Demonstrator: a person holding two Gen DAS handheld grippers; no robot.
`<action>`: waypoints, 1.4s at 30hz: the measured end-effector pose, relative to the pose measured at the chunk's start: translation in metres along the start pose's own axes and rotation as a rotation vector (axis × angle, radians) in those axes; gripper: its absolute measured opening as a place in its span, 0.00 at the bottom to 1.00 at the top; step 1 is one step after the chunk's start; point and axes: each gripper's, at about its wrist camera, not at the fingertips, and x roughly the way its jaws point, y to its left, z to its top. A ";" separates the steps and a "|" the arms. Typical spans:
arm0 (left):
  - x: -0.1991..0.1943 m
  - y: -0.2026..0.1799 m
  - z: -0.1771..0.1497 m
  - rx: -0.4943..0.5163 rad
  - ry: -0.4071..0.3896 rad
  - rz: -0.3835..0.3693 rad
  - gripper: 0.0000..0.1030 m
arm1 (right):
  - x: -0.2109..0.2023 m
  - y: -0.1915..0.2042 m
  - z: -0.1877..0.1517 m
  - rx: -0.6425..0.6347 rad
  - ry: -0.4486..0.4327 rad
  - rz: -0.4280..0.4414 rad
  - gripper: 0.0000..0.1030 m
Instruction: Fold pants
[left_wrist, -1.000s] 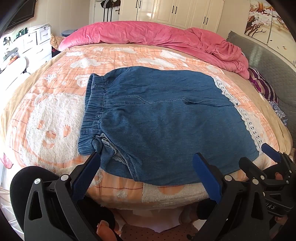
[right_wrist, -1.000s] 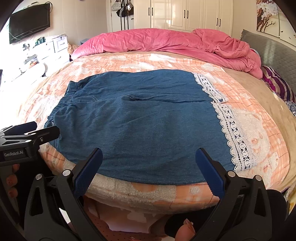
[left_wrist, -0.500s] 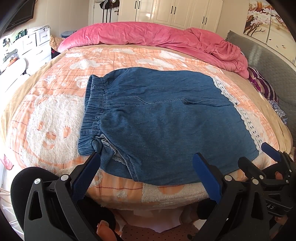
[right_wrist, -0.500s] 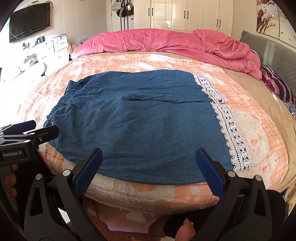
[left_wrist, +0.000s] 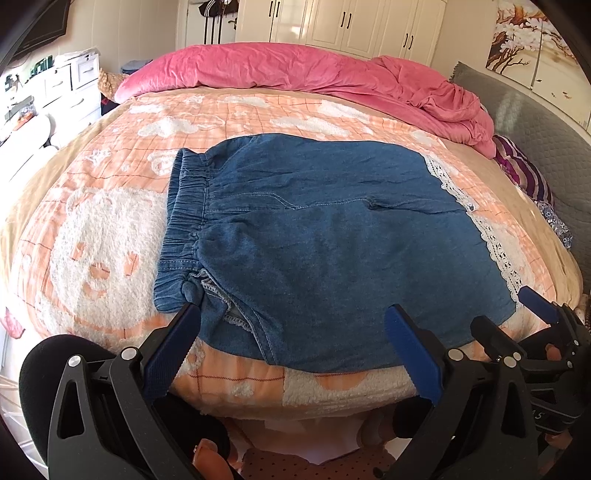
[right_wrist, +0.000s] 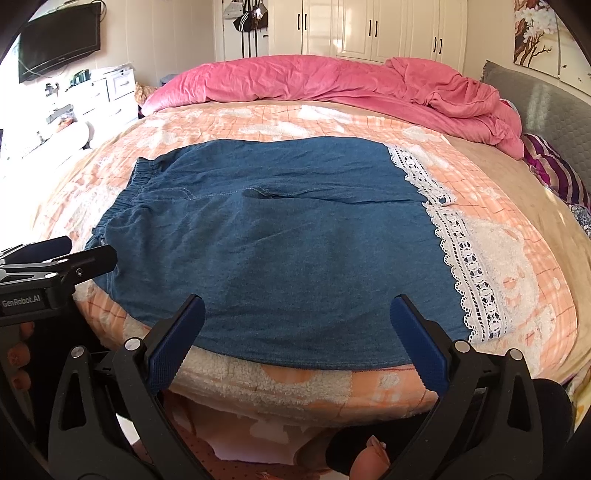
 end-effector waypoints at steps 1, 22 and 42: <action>0.000 0.000 0.000 0.000 0.001 0.000 0.96 | 0.000 0.000 0.000 0.000 -0.001 0.002 0.92; 0.092 0.096 0.139 0.035 0.095 0.086 0.96 | 0.122 0.011 0.163 -0.186 0.074 0.237 0.92; 0.156 0.150 0.161 -0.034 0.071 -0.108 0.21 | 0.285 0.092 0.237 -0.617 0.219 0.270 0.92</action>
